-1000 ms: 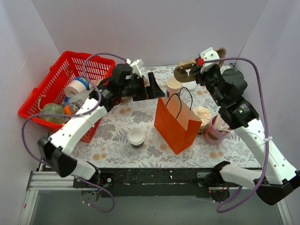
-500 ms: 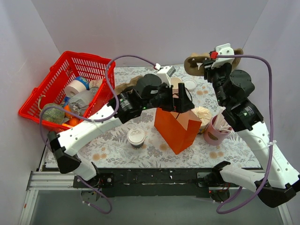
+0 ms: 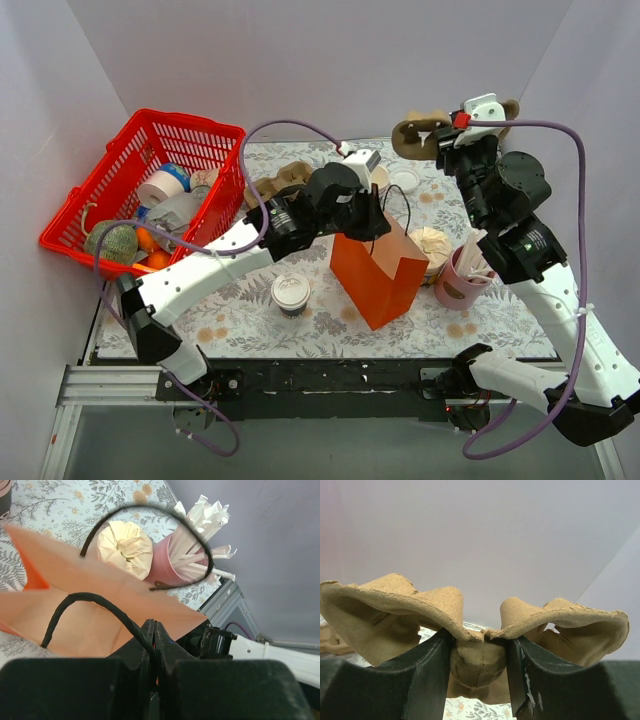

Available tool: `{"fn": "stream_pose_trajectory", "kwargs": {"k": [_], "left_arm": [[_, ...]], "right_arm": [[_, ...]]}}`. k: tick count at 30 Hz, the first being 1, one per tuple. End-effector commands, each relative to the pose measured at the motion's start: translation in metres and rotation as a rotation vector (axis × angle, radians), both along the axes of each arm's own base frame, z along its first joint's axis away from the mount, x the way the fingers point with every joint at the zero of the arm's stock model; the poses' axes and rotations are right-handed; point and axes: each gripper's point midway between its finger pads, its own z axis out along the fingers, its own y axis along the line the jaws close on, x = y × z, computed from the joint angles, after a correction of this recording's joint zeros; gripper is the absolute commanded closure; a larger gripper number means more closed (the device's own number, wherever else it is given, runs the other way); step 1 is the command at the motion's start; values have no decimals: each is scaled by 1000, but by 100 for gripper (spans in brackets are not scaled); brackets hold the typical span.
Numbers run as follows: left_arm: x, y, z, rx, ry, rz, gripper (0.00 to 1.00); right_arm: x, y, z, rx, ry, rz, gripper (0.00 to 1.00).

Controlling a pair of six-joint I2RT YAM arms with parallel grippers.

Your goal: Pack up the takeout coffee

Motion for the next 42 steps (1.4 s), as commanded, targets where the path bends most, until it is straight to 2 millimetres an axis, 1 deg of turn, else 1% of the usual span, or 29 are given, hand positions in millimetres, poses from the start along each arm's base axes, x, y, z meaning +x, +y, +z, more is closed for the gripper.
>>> {"fn": "stream_pose_trajectory", "kwargs": {"k": [1,2,3,5,6,8,9,10,11,12,13,14,16,17,20,23,26,27,28,29,30,31,32,33,34,35,37,39,42], "left_arm": [[-25,38,38,-34,-86,-39,100],[-33,41,41,-36,-91,-75,100],[-35,47,46,-42,-102,-71,100],[-34,53,50,-49,-121,-74,100],[-30,57,55,-60,-141,-78,100],[-29,55,62,-97,-144,-127,100],[-17,61,64,-103,-154,-127,100],[-14,58,67,-127,-160,-157,100],[-18,56,69,-153,-149,-223,100],[-9,61,72,-172,-153,-238,100],[-3,57,74,-194,-165,-256,100],[-3,56,75,-206,-157,-289,100],[4,53,81,-218,-165,-293,100],[7,47,75,-214,-151,-305,100],[4,38,72,-237,-136,-358,100],[7,34,64,-243,-133,-359,100],[11,35,53,-228,-125,-328,100],[11,38,53,-227,-124,-319,100],[15,40,43,-212,-114,-283,100],[16,43,40,-206,-108,-260,100],[12,49,45,-214,-120,-249,100],[15,52,44,-212,-127,-221,100],[14,56,36,-204,-114,-203,100],[13,58,35,-211,-106,-186,100],[11,63,44,-233,-125,-173,100],[13,65,37,-226,-116,-146,100],[12,69,42,-247,-113,-122,100],[13,71,37,-246,-105,-107,100],[12,73,48,-275,-132,-103,100]], "right_arm": [[-12,19,22,-4,-79,141,50],[-14,24,23,-10,-88,171,49],[-19,36,24,-22,-98,243,50],[-26,48,28,-20,-126,319,50],[-32,57,30,-22,-135,380,50],[-35,62,33,-10,-143,414,50],[-36,63,34,-13,-143,419,50],[-35,62,35,-10,-143,409,50],[-31,59,32,-25,-138,386,50],[-27,56,30,-35,-133,363,50],[-21,48,26,-39,-119,306,50],[-17,44,22,-49,-109,275,50],[-9,31,19,-69,-93,188,50],[-6,27,18,-88,-86,161,50],[-2,22,14,-113,-72,126,50],[-3,24,15,-106,-78,139,50],[0,33,8,-136,-63,174,50],[1,39,3,-158,-56,200,50],[4,43,-2,-177,-45,212,50],[6,45,-6,-232,-41,222,50],[7,49,-7,-260,-48,241,50],[11,52,-10,-285,-49,241,50],[15,54,-14,-328,-49,243,50],[17,56,-18,-350,-38,251,50],[23,60,-28,-376,-9,257,50],[26,61,-33,-404,5,260,50],[28,67,-46,-429,36,289,52],[24,77,-44,-401,22,345,52],[18,77,-19,-281,-35,343,52]]}}
